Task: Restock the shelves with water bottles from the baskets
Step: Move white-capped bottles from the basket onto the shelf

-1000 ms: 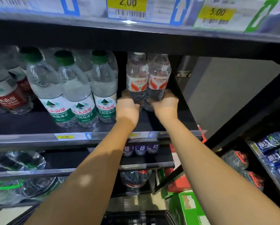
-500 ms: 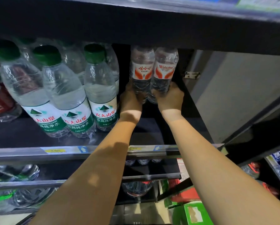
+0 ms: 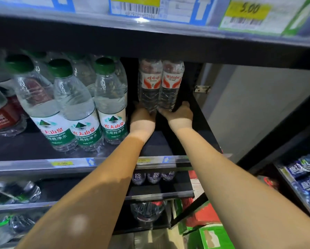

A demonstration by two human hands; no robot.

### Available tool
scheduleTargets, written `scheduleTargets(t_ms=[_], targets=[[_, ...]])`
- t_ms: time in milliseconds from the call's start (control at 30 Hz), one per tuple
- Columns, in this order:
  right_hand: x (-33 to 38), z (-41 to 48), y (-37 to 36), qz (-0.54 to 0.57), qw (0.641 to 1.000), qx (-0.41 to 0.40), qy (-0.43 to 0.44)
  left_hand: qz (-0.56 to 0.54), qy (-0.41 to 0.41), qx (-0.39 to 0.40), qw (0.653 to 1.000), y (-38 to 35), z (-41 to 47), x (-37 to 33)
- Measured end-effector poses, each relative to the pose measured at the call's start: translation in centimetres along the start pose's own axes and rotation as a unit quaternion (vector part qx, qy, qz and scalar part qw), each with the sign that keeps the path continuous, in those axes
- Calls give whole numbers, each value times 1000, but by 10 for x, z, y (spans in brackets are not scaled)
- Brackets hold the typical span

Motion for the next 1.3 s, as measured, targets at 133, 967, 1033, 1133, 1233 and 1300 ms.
scheduleTargets(t_ms=[133,967,1033,1133,1233,1300], targets=[[-12,-65,25,-64,996,0,59,75,-69,20,995,22,-69,-17],[-321,-428,12,-399,887,223,-59,329,84,326,882,-12,-480,200],[-345,-450,4,-418,868,250,-95,332,88,344,874,-19,-499,224],[-378,-479,-9,-431,847,277,-143,329,96,367,865,-29,-528,256],[-411,-497,-20,-418,845,275,-192,328,106,392,853,-41,-550,283],[-431,-505,-26,-410,840,279,-221,328,106,415,842,-54,-564,303]])
Point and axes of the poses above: each hand's wrist, its own z-axis towards the middle knuckle, its own y-axis out of the back of the hand, x = y × z, the point moved 4 cm from there along z, towards the middle knuckle, and after that the axes turned 6 degrees about -y, right-handed, at the moved point
